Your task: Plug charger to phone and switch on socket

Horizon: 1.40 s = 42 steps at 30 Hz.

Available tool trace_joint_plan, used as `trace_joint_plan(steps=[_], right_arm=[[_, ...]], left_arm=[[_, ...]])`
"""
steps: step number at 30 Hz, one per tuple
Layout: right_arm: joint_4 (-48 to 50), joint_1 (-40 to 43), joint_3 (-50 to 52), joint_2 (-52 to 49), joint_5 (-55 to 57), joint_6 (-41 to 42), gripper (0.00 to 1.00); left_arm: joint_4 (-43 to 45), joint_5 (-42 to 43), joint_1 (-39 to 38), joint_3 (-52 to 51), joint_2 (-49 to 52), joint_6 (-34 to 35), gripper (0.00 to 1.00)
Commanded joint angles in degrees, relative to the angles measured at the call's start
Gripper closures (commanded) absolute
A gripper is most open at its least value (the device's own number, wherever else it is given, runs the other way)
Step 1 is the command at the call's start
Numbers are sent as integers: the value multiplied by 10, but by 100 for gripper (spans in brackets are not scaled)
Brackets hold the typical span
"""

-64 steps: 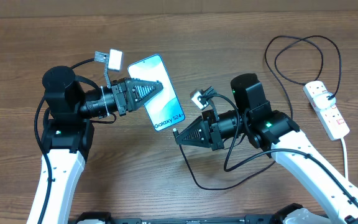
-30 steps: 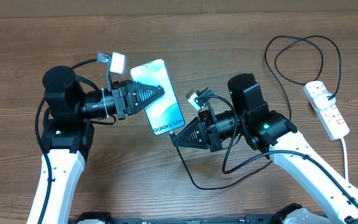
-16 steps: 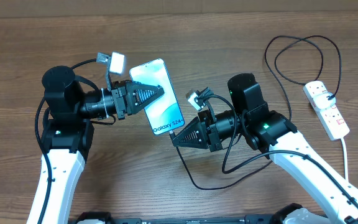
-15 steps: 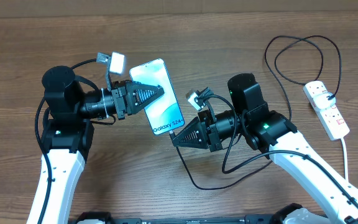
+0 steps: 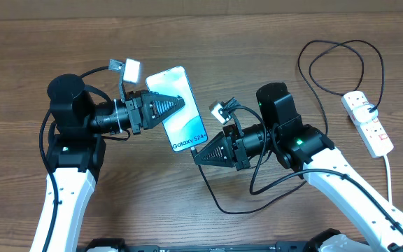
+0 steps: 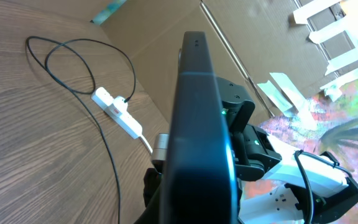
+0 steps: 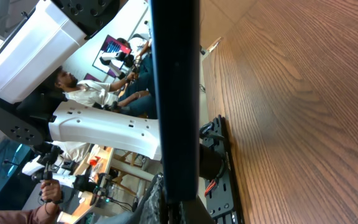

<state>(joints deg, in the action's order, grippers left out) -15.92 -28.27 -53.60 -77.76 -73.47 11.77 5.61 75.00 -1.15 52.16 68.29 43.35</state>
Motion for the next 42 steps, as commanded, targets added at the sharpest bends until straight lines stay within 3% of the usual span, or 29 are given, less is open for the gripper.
trace_joint_plan(steps=[1,15,26,42], right_arm=[[5,-3,-11,3,-1,2,96],[35,-3,-11,3,10,3,96],[-28,-3,-10,3,16,2,96],[-31,-3,-10,3,13,-13,96]], left_arm=[[2,12,-4,16,0,4,96],[-15,13,-12,16,0,4,96],[-15,4,-16,16,0,3,96],[-15,11,-15,16,0,-16,96]])
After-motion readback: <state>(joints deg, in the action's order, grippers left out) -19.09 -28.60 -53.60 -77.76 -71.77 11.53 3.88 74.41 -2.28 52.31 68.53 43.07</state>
